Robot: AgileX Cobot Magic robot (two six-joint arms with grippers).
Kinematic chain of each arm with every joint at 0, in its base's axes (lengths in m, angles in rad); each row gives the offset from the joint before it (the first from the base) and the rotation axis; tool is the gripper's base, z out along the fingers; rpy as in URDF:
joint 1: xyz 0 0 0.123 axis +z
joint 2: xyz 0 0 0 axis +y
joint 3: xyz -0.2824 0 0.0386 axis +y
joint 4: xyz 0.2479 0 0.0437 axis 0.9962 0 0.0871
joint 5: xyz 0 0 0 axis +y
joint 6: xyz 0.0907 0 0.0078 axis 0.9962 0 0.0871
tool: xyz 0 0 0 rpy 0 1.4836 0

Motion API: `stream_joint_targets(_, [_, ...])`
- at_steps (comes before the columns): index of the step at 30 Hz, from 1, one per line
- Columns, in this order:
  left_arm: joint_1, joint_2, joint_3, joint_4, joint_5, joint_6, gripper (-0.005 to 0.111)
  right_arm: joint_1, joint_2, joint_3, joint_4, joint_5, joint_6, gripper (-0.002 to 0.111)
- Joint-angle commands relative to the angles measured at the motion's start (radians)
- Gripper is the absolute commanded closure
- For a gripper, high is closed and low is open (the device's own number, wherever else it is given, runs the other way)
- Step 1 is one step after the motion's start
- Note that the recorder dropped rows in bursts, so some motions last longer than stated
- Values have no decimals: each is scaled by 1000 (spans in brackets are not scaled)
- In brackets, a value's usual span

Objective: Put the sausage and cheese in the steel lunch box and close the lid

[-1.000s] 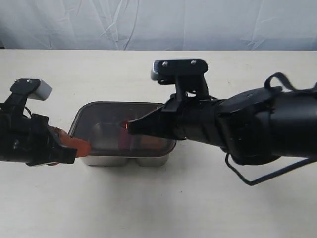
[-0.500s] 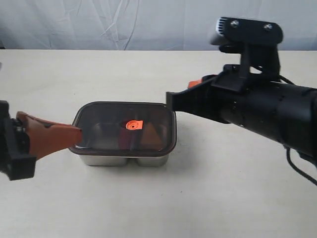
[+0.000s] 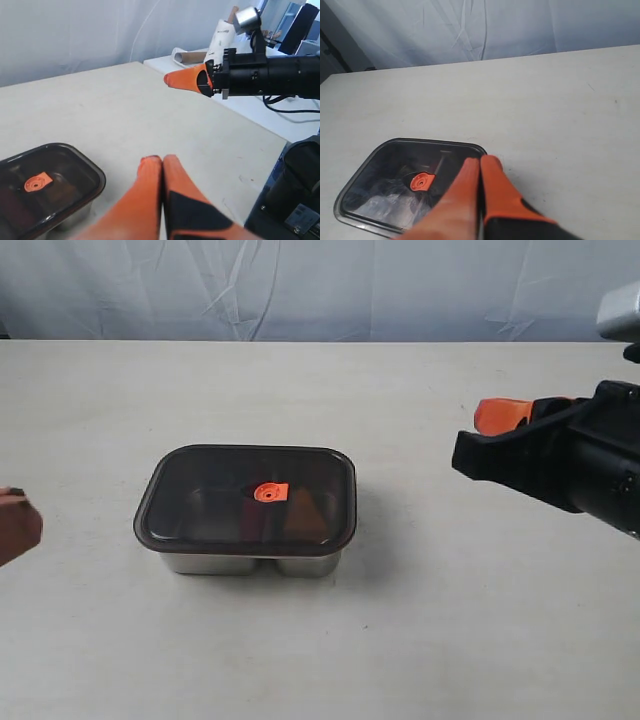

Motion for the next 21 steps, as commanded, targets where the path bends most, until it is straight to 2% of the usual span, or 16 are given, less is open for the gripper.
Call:
stream_joint_targets(1, [-4,-68,0,-34,9,-11,107,-2,-8,4,-4,4,0,109])
stream_joint_targets(11, [-4,-86,0,-9,22,-10,107,-2,-8,4,-4,6,0,109])
stream_joint_targets(17, [1,-103,18,42,-136,14,107,-2,-8,4,-4,6,0,109])
stream_joint_targets(19, [31,-132,56,40,-215,16,107,-2,-8,4,-4,6,0,109])
stream_joint_targets(21, [94,-181,112,21,-263,16,107,-2,-8,4,-4,6,0,109])
